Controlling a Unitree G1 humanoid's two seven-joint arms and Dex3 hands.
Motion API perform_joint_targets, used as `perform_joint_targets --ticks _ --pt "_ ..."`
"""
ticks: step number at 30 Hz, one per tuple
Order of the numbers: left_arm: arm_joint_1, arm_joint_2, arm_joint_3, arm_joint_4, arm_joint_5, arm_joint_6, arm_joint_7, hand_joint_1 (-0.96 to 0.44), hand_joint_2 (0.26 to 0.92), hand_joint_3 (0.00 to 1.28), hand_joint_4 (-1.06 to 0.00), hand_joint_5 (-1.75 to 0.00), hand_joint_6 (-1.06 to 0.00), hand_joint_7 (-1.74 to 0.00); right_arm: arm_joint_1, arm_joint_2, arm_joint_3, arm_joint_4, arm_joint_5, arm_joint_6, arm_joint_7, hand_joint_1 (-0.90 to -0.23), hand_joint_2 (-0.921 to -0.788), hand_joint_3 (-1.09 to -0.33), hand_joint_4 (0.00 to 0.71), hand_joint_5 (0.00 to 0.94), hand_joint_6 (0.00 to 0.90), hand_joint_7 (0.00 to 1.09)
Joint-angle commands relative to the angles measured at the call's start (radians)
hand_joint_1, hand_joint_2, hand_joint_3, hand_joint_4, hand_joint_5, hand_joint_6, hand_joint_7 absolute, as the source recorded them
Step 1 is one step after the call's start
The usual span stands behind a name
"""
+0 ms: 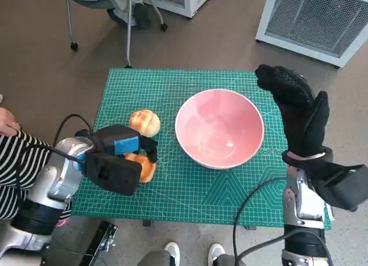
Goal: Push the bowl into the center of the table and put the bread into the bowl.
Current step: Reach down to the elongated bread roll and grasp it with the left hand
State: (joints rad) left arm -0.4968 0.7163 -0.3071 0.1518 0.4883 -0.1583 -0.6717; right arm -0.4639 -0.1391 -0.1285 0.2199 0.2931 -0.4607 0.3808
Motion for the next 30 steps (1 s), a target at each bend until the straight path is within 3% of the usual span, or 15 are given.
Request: perform_joint_targets --ticks 1,12,30 --pt "0.017 0.018 0.025 -0.032 -0.029 -0.011 -0.017 0.00 0.899 0.02 -0.81 -1.09 -0.71 -1.03 0.021 0.010 0.000 0.019 0.006 0.006 0.005 -0.691 -0.921 -0.681 0.175 0.002 0.125 0.36" --pt "0.020 0.020 0.050 -0.060 -0.046 -0.011 -0.015 0.00 0.897 0.02 -0.83 -1.00 -0.69 -1.11 0.023 0.014 0.001 0.024 0.003 0.002 0.005 -0.686 -0.921 -0.683 0.173 0.000 0.121 0.37" --pt "0.023 0.016 0.057 -0.033 -0.042 -0.036 0.007 0.00 0.898 0.02 -0.84 -1.01 -0.68 -1.10 0.031 0.014 -0.003 0.017 0.009 0.005 0.002 -0.686 -0.921 -0.681 0.171 0.001 0.117 0.37"
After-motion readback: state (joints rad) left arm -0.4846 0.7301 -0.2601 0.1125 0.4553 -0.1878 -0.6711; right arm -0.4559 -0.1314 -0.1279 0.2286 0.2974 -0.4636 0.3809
